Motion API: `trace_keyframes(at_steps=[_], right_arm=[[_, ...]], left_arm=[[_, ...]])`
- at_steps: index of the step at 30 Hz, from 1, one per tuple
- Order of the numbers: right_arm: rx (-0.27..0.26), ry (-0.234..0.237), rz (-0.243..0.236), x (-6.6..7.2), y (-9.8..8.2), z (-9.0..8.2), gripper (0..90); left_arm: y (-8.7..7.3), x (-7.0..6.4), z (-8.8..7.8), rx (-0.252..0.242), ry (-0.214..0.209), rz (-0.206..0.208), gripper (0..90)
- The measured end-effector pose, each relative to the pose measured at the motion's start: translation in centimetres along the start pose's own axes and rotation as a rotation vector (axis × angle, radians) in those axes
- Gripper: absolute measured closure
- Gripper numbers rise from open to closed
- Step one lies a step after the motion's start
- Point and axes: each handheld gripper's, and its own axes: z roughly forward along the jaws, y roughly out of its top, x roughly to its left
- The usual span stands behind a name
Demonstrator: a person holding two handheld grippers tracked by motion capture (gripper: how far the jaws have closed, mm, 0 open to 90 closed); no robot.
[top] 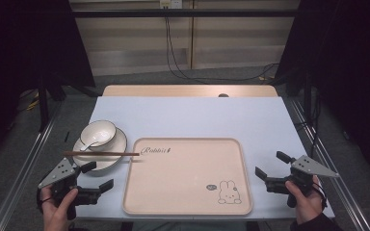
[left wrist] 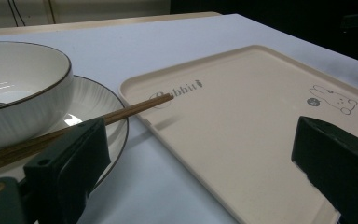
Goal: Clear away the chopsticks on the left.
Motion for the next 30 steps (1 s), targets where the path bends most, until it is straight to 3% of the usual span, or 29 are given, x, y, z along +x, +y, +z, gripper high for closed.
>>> trace_keyframes(at_steps=[2,7,8,10,11,13,18,20,21,23,30], right_arm=[[-0.004,-0.001,0.006,0.0,0.0,0.0,0.8],[-0.004,0.008,0.001,0.1,0.1,0.3,1.2],[-0.004,0.008,-0.002,0.1,0.2,0.4,1.2],[-0.005,0.013,-0.005,0.1,0.2,0.5,1.2],[-0.005,0.011,-0.005,0.1,0.2,0.4,1.3],[-0.003,0.011,-0.004,0.1,0.1,0.3,1.4],[-0.010,0.010,-0.010,0.2,0.1,0.2,1.5],[-0.007,0.010,-0.012,0.2,0.1,0.3,1.6],[-0.007,0.010,-0.012,0.2,0.1,0.3,1.6],[-0.009,0.010,-0.014,0.1,0.1,0.3,1.6],[-0.011,0.003,-0.011,0.2,0.0,-0.1,1.6]], left_arm=[[0.2,0.4,-0.5,-0.012,-0.001,-0.005,4.6],[-0.2,1.6,-1.7,0.043,-0.044,0.041,4.7],[-0.3,1.8,-1.9,0.051,-0.029,0.047,4.3],[-0.4,2.5,-2.1,0.059,-0.039,0.054,3.3],[-0.5,2.9,-2.1,0.055,-0.043,0.037,3.3],[-0.3,3.5,-2.1,0.066,-0.062,0.053,3.5],[0.5,5.4,-1.3,0.100,-0.050,0.078,4.7],[0.5,5.8,-1.1,0.100,-0.066,0.068,7.1],[0.6,6.4,-0.9,0.133,-0.069,0.077,7.1],[0.6,7.6,-0.7,0.155,-0.112,0.069,7.6],[1.1,8.6,-0.4,0.193,-0.129,0.145,7.7]])
